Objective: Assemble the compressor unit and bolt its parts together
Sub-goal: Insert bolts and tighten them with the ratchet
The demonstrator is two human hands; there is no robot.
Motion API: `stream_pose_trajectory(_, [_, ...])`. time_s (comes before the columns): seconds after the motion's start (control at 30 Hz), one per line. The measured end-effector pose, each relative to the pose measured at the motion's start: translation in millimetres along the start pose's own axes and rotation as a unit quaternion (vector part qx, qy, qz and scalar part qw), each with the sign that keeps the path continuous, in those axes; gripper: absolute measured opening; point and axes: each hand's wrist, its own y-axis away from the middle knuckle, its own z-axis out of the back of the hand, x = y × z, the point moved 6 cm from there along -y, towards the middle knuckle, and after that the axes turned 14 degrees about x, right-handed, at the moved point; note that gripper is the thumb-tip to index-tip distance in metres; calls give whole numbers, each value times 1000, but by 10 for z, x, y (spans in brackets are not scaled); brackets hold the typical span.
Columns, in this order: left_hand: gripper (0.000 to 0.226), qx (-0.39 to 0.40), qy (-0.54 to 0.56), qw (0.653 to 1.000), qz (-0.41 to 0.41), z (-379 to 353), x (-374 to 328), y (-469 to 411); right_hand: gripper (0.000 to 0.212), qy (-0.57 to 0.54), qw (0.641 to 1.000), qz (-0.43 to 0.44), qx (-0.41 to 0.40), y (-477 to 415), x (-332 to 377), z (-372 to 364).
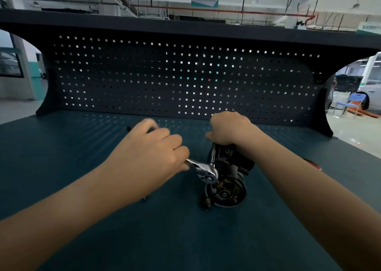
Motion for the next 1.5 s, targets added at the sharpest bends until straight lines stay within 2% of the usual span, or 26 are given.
stream_pose_trajectory(0.13, [36, 24, 212, 973, 91, -179, 60, 158, 37, -30, 999, 5, 27, -17, -25, 5])
stream_pose_trajectory(0.17, [35, 33, 233, 967, 97, -208, 58, 176, 37, -38, 999, 6, 25, -16, -29, 10])
stream_pose_trajectory(0.27, [12, 21, 146, 988, 49, -147, 12, 116, 36, -44, 999, 1, -7, 24, -47, 18])
stream_pose_trajectory(0.43, [10, -47, -39, 998, -14, 231, -79, -115, 39, -3, 999, -21, -28, 78, -1, -8])
stream_pose_trajectory(0.57, [2, -50, -55, 997, -18, 308, -89, -184, 26, -21, 1000, -11, 7, 62, -12, -10])
stream_pose_trajectory(0.7, [35, 29, 81, 995, 50, 32, -31, -12, 27, -12, 999, 4, 42, 64, -4, -19])
stream_pose_trajectory(0.77, [44, 89, 190, 974, 87, -156, -62, 56, 29, -15, 998, 10, 55, 64, 5, -7])
stream_pose_trajectory(0.87, [37, 139, 342, 922, 119, -442, -122, 130, 31, -30, 998, 14, 57, 80, -3, 12])
stream_pose_trajectory(0.9, [32, 142, 356, 917, 108, -485, -142, 117, 30, -32, 998, 11, 51, 88, -10, 11])
stream_pose_trajectory(1.03, [30, 114, 265, 955, 75, -313, -70, 54, 34, 10, 1000, -21, -7, 142, -20, 5])
stream_pose_trajectory(1.1, [22, 62, 171, 983, 20, -146, -59, 11, 36, 39, 999, -26, -12, 144, 8, 18])
stream_pose_trajectory(1.17, [13, 1, 99, 995, -18, -22, -78, -23, 28, 55, 998, -23, 8, 117, 42, 25])
stream_pose_trajectory(1.27, [21, -6, 117, 993, -3, -53, -60, -12, 23, 57, 998, -23, 31, 87, 65, 30])
stream_pose_trajectory(1.33, [30, 7, 240, 969, 66, -182, -62, 60, 24, 51, 998, -21, 44, 82, 58, 22])
stream_pose_trajectory(1.37, [29, 22, 326, 939, 104, -303, -79, 96, 25, 47, 997, -19, 50, 81, 56, 17])
stream_pose_trajectory(1.43, [32, 81, 512, 841, 155, -624, -212, 156, 27, 42, 997, -18, 58, 77, 58, 14])
stream_pose_trajectory(1.47, [32, 111, 565, 801, 165, -739, -292, 159, 27, 39, 997, -19, 58, 79, 61, 15])
stream_pose_trajectory(1.5, [31, 128, 583, 785, 167, -783, -331, 152, 27, 34, 998, -20, 55, 85, 56, 17])
